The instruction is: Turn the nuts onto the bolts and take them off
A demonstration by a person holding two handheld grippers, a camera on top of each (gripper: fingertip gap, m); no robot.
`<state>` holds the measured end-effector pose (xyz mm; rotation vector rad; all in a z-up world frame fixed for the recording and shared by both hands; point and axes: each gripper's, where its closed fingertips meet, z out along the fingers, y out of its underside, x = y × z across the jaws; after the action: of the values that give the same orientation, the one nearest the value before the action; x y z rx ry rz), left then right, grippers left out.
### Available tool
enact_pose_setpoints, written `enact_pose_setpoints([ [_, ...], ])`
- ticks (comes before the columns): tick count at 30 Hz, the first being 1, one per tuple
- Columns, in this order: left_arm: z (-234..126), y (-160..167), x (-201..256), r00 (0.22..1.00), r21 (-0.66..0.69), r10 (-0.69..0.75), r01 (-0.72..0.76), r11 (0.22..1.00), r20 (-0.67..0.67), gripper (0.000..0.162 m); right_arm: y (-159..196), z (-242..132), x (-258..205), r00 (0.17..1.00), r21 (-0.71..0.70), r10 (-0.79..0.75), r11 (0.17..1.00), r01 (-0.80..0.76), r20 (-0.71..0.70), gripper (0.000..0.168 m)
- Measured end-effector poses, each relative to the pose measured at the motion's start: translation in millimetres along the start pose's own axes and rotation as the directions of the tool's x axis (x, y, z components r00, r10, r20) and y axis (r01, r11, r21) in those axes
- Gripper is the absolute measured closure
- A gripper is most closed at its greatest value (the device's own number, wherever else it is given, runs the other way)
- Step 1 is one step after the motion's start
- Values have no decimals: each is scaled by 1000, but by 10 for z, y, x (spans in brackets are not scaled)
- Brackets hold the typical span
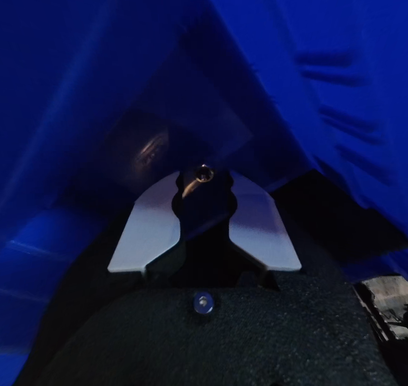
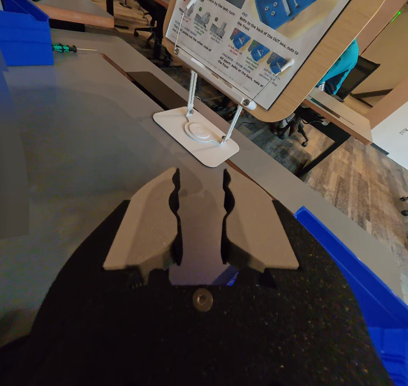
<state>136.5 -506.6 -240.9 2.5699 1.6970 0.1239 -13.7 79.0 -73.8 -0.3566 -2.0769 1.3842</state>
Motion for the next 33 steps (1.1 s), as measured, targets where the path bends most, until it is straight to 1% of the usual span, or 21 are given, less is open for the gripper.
enact_pose_setpoints([
  [1, 12, -5, -13, 1000, -4, 0, 0, 1000, 8, 127, 10, 0, 6, 1000, -4, 0, 1000, 0, -2, 131],
  [2, 16, -5, -37, 1000, -10, 4, -4, 1000, 23, 132, 16, 2, 8, 1000, -5, 3, 1000, -3, -1, 131],
  [6, 18, -6, -53, 1000, -18, 0, 0, 1000, 31, 136, 32, 10, 12, 1000, -10, 8, 1000, -8, -2, 131],
  [7, 21, -5, -48, 1000, -15, 3, -2, 1000, 28, 144, 37, 12, 13, 1000, -14, 9, 1000, -9, -1, 131],
  [11, 10, 9, -47, 1000, 3, 9, -9, 1000, 27, 144, 42, 23, -1, 1000, -13, 15, 1000, -14, 10, 131],
  [13, -54, 52, -64, 999, -4, 12, -11, 1000, 49, 144, 44, 22, -9, 1000, -15, 15, 1000, -15, 14, 131],
  [17, -389, 33, -30, 997, 74, 1, -7, 997, 80, 144, 17, 11, -38, 1000, -5, 14, 1000, -14, 28, 131],
  [21, -871, -26, 110, 990, 179, 13, -38, 983, 139, 144, 1, 1, -90, 999, -3, 12, 1000, -12, 46, 131],
  [25, -1291, -72, 390, 983, 265, 49, -95, 959, 175, 144, -29, -9, -148, 998, 0, 0, 1000, 0, 68, 131],
  [30, -1635, -114, 822, 970, 316, 122, -185, 931, 209, 144, -127, -36, -259, 994, 25, -12, 1000, 9, 110, 130],
  [33, -1829, -225, 1195, 962, 389, 192, -256, 885, 196, 144, -224, -62, -340, 990, 68, -15, 998, 5, 140, 130],
])
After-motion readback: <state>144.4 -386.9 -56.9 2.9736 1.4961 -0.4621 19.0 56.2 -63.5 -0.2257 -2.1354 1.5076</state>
